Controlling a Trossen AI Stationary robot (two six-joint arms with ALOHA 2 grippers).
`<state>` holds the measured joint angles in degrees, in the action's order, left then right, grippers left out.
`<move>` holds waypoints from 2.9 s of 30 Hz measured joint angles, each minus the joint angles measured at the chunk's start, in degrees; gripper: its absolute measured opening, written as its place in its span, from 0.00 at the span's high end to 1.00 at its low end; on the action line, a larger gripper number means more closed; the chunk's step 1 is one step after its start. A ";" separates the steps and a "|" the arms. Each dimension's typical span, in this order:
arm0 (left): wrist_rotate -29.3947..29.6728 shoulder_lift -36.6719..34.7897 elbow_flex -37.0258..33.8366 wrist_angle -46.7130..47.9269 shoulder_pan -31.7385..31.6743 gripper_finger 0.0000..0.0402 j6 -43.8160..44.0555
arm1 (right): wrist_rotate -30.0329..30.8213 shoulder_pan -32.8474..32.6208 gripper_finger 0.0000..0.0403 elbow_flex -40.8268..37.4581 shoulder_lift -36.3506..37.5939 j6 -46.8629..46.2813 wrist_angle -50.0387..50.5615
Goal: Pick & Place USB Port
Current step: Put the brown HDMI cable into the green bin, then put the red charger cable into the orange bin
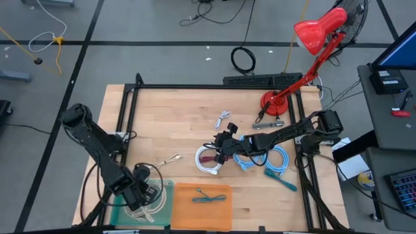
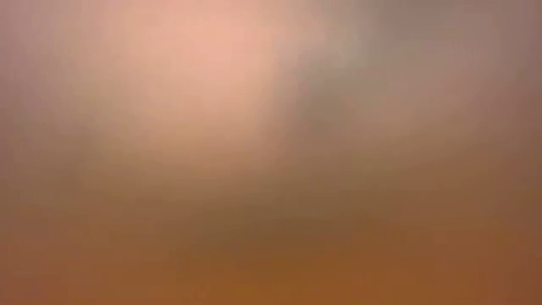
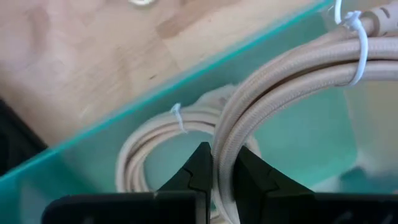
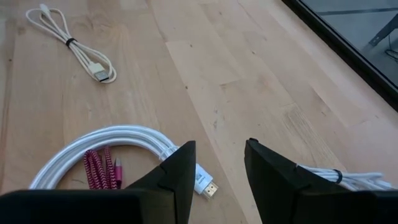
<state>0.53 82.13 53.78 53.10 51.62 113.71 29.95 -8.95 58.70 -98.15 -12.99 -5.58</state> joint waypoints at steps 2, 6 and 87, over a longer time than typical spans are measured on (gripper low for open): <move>-0.29 0.00 0.00 -0.14 -0.37 0.92 -0.64 | -0.01 -0.02 0.68 0.00 0.00 0.00 0.00; -2.54 0.94 0.00 -0.07 -0.44 0.92 -0.57 | -0.02 -0.02 0.68 0.00 0.00 0.01 0.01; 45.57 -10.40 0.00 -11.36 -20.36 0.61 -69.53 | -22.45 -2.97 0.68 0.02 -0.02 6.16 15.52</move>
<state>46.11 71.73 53.78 41.74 31.25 44.18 7.51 -11.92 58.72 -98.17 -6.84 9.93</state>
